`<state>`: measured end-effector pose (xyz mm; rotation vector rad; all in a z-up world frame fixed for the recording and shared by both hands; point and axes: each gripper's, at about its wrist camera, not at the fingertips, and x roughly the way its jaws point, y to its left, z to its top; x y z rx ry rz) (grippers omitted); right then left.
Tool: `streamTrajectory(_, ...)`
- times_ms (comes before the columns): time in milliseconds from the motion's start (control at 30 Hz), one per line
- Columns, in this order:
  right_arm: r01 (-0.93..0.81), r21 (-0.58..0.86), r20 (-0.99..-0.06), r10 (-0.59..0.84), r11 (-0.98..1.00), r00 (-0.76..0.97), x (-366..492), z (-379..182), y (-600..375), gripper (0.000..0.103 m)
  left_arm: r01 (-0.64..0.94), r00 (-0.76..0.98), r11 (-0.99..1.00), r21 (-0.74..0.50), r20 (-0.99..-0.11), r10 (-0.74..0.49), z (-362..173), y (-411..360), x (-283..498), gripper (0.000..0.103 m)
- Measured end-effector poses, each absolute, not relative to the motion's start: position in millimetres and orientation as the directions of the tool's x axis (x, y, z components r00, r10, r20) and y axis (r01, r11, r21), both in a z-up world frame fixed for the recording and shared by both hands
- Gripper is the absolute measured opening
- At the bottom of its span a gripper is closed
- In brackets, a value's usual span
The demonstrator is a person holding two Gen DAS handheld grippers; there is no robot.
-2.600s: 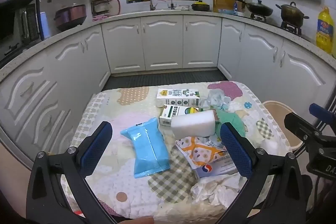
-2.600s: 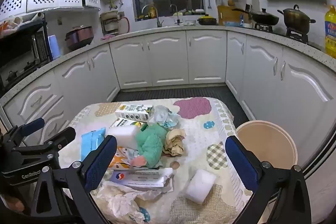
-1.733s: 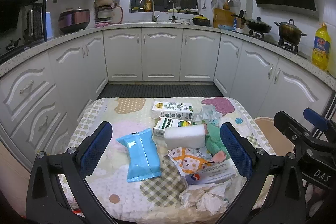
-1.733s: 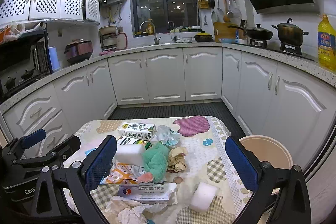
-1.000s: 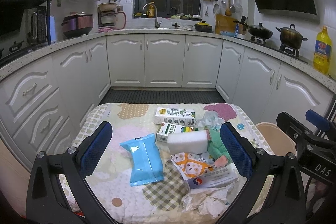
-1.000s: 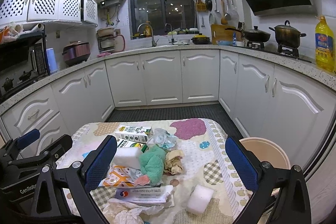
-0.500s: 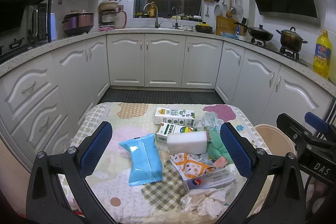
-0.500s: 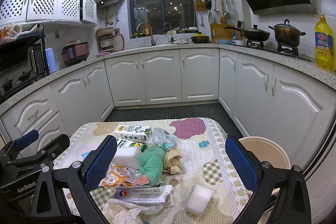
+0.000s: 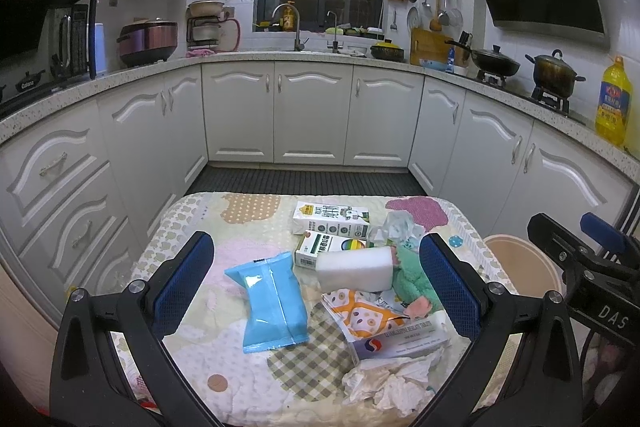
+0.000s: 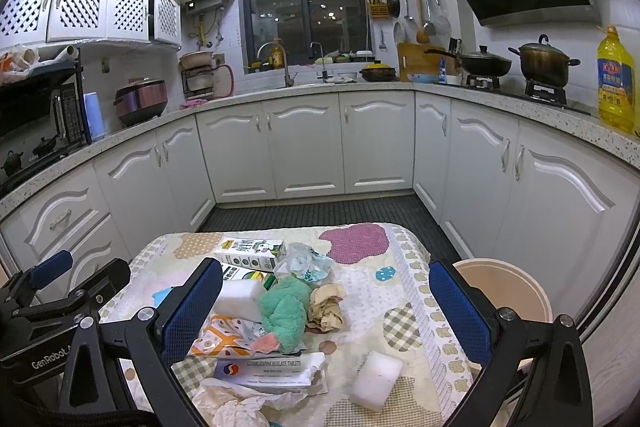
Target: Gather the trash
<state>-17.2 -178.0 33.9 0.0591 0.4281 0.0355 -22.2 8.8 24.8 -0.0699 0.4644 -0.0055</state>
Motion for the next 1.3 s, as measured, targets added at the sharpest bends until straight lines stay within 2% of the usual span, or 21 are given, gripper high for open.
streamTrajectory(1300,-0.030,0.043,-0.427,0.046,0.999,0.903,-15.2,33.2,-174.7,0.102,-0.005,0.888,0.998,-0.069,-0.459,-0.027,19.6,6.6,-19.0,0.102)
